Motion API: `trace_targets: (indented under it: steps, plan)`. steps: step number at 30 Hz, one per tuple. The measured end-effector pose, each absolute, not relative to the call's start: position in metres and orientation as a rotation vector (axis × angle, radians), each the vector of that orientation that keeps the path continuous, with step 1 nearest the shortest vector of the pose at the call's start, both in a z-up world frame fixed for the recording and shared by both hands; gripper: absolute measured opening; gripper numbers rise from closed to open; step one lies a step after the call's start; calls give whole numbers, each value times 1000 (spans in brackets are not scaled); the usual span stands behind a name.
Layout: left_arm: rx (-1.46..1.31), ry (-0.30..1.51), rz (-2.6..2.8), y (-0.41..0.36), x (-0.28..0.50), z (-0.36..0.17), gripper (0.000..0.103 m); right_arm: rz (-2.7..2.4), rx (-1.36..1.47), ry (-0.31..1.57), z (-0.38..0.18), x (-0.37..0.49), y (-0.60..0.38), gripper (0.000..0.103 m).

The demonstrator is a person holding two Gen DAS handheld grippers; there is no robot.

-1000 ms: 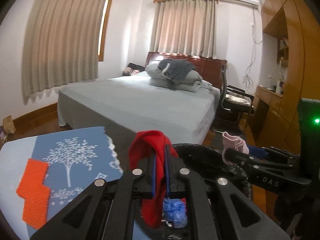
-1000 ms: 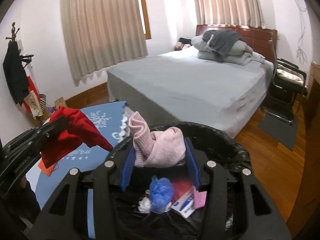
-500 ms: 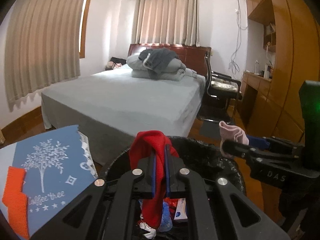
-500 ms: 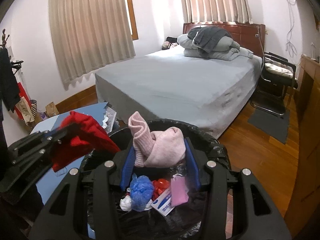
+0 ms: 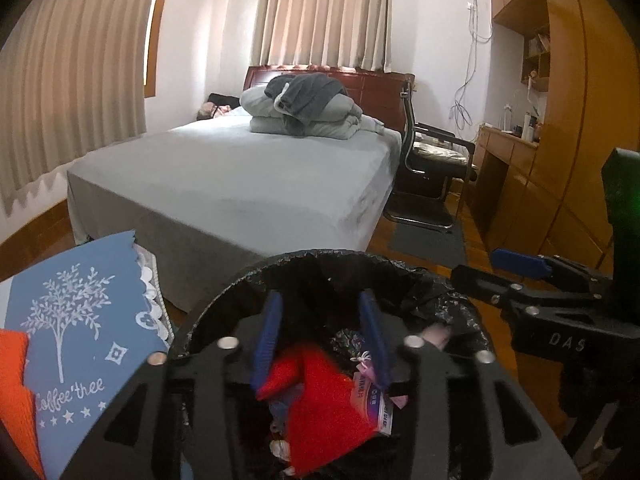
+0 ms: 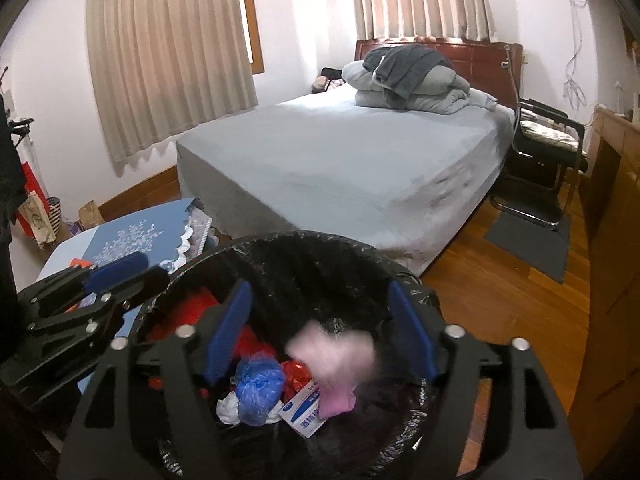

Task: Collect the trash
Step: 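Carry the pink sock and red cloth over the bin and open both tools, then bring both open tools back over the orange knit strip on the table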

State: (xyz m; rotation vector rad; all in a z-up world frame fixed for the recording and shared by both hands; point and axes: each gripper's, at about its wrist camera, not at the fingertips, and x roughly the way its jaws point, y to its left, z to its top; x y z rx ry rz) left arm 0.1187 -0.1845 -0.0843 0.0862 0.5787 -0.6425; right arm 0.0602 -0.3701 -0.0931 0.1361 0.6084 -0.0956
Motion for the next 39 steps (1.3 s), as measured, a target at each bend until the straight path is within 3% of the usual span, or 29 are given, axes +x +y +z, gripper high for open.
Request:
trace_targets:
  steps: [2,4,13,25,39]
  plan:
    - [87,573,-632,-179,119,-82,53,-108,138,595,-90,57,-369,90]
    - [89,562,-603,-169,118,-81,59,-115,144,586,-88,55,-370,94]
    - [54,512,-418,-99,115,-66,78,-74,162,563,-75,52,-349,97]
    - [33,512,-207,-7,104,-69,86,65,143,591,-76,78,-272,97]
    - [-10,564,30,97,108,-98,86,212,85,629,-95,119,-176,97]
